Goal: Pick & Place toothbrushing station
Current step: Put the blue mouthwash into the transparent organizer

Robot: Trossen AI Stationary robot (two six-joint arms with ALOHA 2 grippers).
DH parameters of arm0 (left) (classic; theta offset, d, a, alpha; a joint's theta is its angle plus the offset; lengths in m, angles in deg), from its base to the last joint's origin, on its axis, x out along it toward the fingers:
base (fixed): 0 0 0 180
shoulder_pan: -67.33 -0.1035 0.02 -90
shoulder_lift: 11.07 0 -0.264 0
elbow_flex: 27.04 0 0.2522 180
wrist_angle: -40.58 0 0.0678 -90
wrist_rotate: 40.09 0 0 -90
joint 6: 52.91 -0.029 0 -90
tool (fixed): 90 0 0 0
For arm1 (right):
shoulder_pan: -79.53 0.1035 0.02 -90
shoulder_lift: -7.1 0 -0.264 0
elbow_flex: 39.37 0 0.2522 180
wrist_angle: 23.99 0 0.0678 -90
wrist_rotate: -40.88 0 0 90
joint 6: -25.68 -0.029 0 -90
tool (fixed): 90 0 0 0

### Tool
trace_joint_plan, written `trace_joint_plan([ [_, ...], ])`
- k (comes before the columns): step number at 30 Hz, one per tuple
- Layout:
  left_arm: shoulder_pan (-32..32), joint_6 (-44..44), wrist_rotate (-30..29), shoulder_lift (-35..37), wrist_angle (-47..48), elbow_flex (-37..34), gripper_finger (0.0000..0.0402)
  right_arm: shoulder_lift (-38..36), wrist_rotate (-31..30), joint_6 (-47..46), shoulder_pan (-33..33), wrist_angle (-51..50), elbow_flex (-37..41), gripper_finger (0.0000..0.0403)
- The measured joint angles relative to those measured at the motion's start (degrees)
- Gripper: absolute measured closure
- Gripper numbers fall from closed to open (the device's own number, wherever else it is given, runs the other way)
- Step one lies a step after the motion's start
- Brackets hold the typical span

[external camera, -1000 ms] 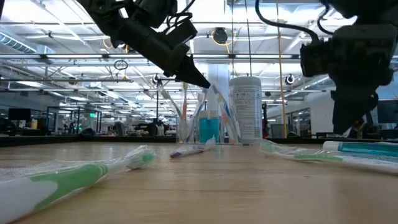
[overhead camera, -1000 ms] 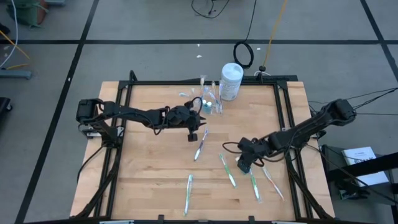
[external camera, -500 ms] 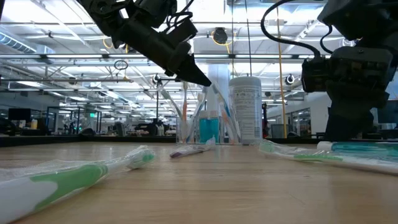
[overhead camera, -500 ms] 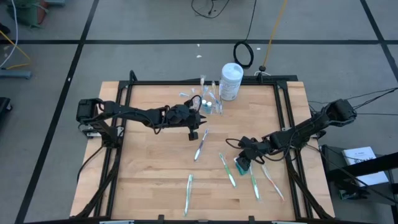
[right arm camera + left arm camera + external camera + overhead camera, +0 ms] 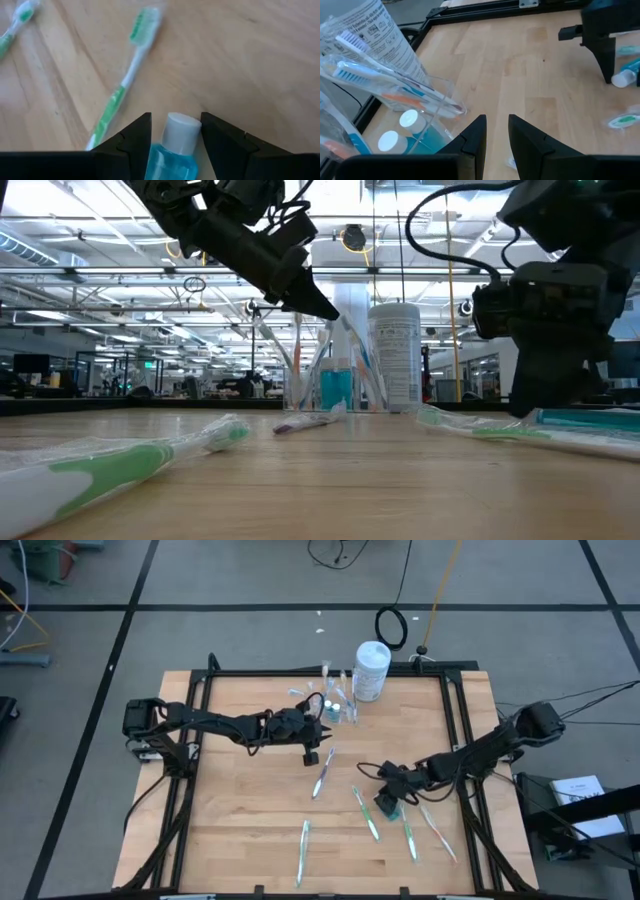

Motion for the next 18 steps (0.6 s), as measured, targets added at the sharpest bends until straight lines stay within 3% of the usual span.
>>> trace_joint_plan([
  [5, 0.0, 0.6, 0.0, 0.0, 0.7, 0.0, 0.0314, 1.9, -1.3, 4.1, 0.5, -0.2, 0.0, 0.0241],
  [13, 0.0, 1.5, 0.0, 0.0, 1.9, 0.0, 0.0314, 2.5, -1.0, 4.1, 0.6, 0.2, 0.1, 0.0303],
  [18, 0.0, 2.3, 0.0, 0.0, 4.4, 0.0, 0.0314, 2.6, 0.0, 6.3, 0.5, 1.4, 0.1, 0.0311],
])
